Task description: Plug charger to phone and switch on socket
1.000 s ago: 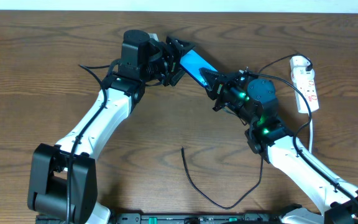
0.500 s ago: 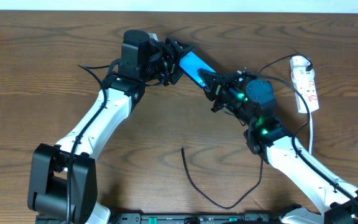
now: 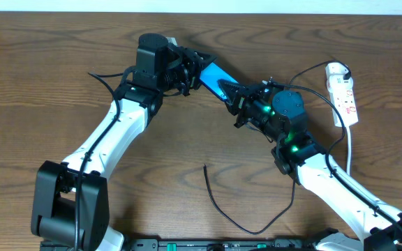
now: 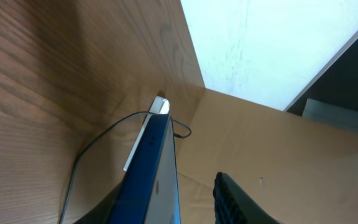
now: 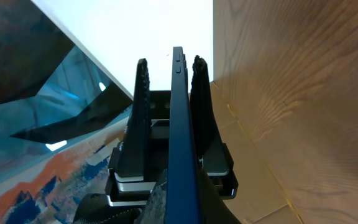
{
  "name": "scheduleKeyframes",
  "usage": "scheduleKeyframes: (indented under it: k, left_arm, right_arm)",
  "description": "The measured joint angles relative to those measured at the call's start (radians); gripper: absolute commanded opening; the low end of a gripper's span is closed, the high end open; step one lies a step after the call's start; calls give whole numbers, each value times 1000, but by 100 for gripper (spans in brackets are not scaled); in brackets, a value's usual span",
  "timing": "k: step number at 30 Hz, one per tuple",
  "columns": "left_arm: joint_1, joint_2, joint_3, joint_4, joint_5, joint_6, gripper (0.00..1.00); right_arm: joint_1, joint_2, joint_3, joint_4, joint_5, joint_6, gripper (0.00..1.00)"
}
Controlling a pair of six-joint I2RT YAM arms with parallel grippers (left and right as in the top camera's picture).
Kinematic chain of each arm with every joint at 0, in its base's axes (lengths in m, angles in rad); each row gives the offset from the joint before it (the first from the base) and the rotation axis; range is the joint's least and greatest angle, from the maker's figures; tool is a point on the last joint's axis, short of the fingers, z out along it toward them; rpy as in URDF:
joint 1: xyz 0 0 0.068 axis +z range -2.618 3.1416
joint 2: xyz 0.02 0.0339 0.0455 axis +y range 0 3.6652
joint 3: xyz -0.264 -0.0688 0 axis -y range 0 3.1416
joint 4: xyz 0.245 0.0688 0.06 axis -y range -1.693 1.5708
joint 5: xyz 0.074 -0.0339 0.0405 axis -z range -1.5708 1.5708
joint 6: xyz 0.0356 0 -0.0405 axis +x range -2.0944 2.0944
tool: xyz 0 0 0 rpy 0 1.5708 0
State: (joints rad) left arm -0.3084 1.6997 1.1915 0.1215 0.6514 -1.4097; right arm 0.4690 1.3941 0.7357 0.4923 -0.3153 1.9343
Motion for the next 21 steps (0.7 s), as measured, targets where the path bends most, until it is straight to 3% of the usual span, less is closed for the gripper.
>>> scheduleKeyframes:
  k: [21]
  left_arm:
    - [0,0,0,-2,0,1,19]
  right_arm:
    - [5,0,0,6,12,0,1]
